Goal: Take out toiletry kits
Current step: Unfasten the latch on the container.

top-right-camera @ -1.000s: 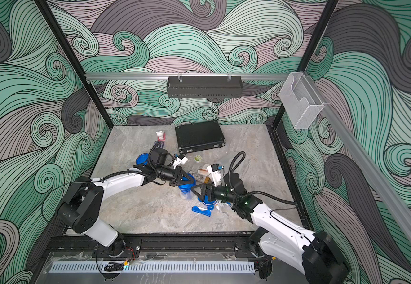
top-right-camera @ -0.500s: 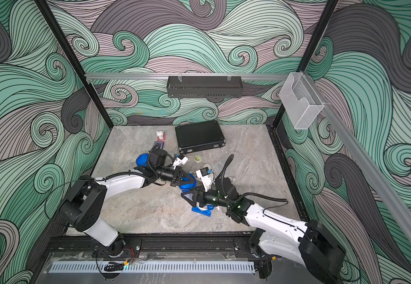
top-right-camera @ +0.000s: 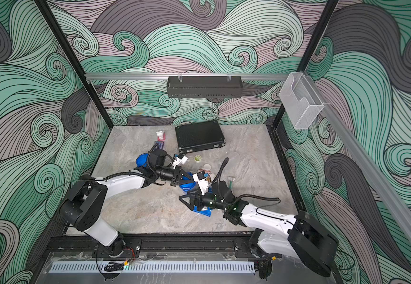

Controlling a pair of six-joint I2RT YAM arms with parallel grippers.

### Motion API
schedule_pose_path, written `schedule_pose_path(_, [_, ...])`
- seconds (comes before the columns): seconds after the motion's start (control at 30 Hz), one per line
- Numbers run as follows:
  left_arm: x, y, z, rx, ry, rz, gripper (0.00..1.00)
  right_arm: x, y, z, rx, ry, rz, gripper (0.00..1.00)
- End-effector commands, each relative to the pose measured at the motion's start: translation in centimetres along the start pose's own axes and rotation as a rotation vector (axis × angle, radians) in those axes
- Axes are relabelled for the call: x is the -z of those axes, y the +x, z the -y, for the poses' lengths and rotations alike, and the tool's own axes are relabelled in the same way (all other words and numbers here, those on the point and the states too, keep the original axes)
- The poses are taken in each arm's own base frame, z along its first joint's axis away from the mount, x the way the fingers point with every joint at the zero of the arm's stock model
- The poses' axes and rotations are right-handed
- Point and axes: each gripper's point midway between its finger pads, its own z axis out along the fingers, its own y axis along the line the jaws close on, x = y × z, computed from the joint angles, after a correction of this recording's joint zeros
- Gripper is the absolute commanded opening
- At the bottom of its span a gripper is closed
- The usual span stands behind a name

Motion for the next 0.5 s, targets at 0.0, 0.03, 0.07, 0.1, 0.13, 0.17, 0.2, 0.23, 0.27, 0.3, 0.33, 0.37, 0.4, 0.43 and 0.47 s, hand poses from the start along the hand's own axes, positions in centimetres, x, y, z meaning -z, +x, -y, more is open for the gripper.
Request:
schedule_pose_path(0.0, [-0.6, 2.7, -8.1, 0.182, -0.212, -0.011, 0.0, 0.6, 0.2, 0.9, 0.029, 0.043, 0.031, 0.74])
schedule_pose_path(0.03, [-0.6, 2.8, -8.1, 0.182, -0.213, -0.012, 0.0, 0.9, 0.3, 1.2, 0.031, 0.06, 0.039, 0.74])
schedule_pose_path(0.07, [-0.6, 2.7, -8.1, 0.181, -0.213, -0.011, 0.0, 1.2, 0.3, 1.5, 0.034, 0.079, 0.045, 0.75])
schedule_pose_path(0.1, [-0.6, 2.8, -8.2, 0.182, -0.215, -0.013, 0.0, 1.3, 0.4, 1.7, 0.044, 0.089, 0.046, 0.75])
schedule_pose_path(0.13, [-0.6, 2.8, -8.2, 0.183, -0.216, -0.013, 0.0, 1.4, 0.4, 1.9, 0.052, 0.097, 0.047, 0.75])
schedule_pose_path(0.17, [-0.6, 2.8, -8.2, 0.182, -0.216, -0.013, 0.0, 1.3, 0.4, 1.9, 0.056, 0.099, 0.048, 0.75])
schedule_pose_path(0.2, [-0.6, 2.8, -8.3, 0.184, -0.219, -0.013, 0.0, 1.2, 0.3, 1.9, 0.058, 0.101, 0.05, 0.75])
schedule_pose_path(0.23, [-0.6, 2.8, -8.3, 0.184, -0.22, -0.013, 0.0, 1.0, 0.2, 1.9, 0.058, 0.097, 0.05, 0.75])
schedule_pose_path(0.27, [-0.7, 2.8, -8.4, 0.183, -0.22, -0.014, 0.0, 0.8, 0.1, 1.8, 0.055, 0.092, 0.051, 0.75])
schedule_pose_path(0.3, [-0.6, 2.7, -8.4, 0.183, -0.221, -0.012, 0.0, 0.6, -0.2, 1.7, 0.05, 0.085, 0.056, 0.75])
schedule_pose_path(0.33, [-0.7, 2.8, -8.5, 0.186, -0.222, -0.014, 0.0, 0.3, -0.4, 1.6, 0.047, 0.078, 0.061, 0.75])
schedule_pose_path(0.37, [-0.7, 2.8, -8.5, 0.185, -0.223, -0.013, 0.0, 0.2, -0.6, 1.5, 0.043, 0.073, 0.066, 0.75])
schedule_pose_path(0.4, [-0.7, 2.8, -8.5, 0.186, -0.223, -0.014, 0.0, -0.1, -0.8, 1.4, 0.039, 0.067, 0.074, 0.75])
schedule_pose_path(0.43, [-0.7, 2.8, -8.6, 0.185, -0.226, -0.015, 0.0, -0.2, -1.0, 1.4, 0.038, 0.063, 0.082, 0.75])
schedule_pose_path(0.47, [-0.6, 2.8, -8.6, 0.189, -0.228, -0.013, 0.0, -0.4, -1.2, 1.3, 0.037, 0.059, 0.085, 0.74])
